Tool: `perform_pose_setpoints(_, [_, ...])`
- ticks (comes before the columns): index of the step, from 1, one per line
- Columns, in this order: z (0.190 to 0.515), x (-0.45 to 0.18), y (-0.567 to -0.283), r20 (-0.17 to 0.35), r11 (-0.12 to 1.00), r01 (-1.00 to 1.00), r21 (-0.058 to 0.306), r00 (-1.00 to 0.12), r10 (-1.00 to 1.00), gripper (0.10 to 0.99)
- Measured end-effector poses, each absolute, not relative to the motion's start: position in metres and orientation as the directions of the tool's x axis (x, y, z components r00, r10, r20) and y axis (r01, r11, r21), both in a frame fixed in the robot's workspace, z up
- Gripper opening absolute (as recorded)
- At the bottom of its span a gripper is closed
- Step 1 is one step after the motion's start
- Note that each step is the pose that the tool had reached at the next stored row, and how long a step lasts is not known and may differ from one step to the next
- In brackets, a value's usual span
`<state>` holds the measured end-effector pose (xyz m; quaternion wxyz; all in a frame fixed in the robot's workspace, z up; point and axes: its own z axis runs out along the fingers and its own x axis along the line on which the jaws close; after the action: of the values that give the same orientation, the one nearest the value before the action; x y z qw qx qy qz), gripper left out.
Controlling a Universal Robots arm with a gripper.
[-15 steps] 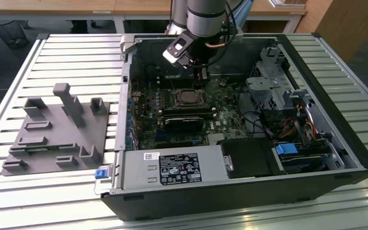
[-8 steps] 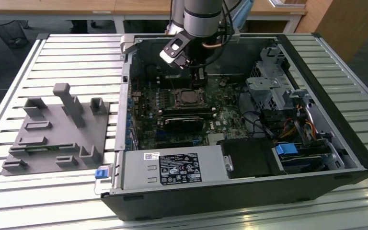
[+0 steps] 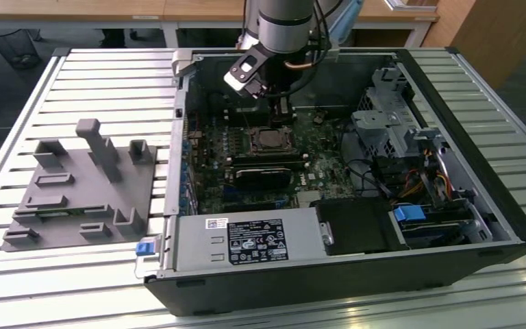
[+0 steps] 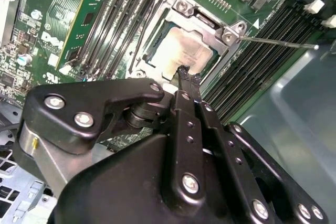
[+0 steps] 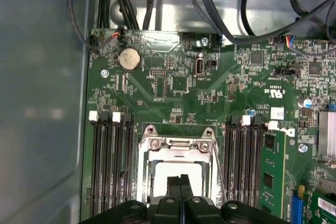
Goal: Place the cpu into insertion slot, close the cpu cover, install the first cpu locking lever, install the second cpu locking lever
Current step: 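Close the cpu cover, then install the first cpu locking lever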
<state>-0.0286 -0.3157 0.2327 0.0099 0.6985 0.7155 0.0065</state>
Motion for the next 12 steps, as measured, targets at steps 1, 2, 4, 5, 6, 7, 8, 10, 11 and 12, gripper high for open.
perform_pose_setpoints(1, [0.2328, -0.0294, -0.3157, -0.005, 0.024, 0.999, 0.023, -0.024, 1.000, 0.122])
perform_pose_setpoints(2, [0.2328, -0.0298, -0.3157, -0.005, 0.024, 0.999, 0.023, -0.024, 1.000, 0.122])
perform_pose_setpoints(4, [0.2328, -0.0303, -0.3157, -0.005, 0.024, 0.999, 0.023, -0.024, 1.000, 0.122])
perform_pose_setpoints(5, [0.2328, -0.0306, -0.3157, -0.005, 0.024, 0.999, 0.023, -0.024, 1.000, 0.122])
perform_pose_setpoints(6, [0.2328, -0.0309, -0.3157, -0.005, 0.024, 0.999, 0.023, -0.024, 1.000, 0.122])
perform_pose_setpoints(7, [0.2327, -0.0315, -0.3157, -0.005, 0.024, 0.999, 0.023, -0.024, 1.000, 0.122])
perform_pose_setpoints(8, [0.2328, -0.0321, -0.3157, -0.005, 0.024, 0.999, 0.023, -0.024, 1.000, 0.122])
perform_pose_setpoints(10, [0.2328, -0.0326, -0.3157, -0.005, 0.024, 0.999, 0.023, -0.024, 1.000, 0.122])
perform_pose_setpoints(11, [0.2328, -0.0326, -0.3157, -0.005, 0.024, 0.999, 0.023, -0.024, 1.000, 0.122])
perform_pose_setpoints(12, [0.2329, -0.0327, -0.3158, -0.005, 0.024, 0.999, 0.023, -0.024, 1.000, 0.122])
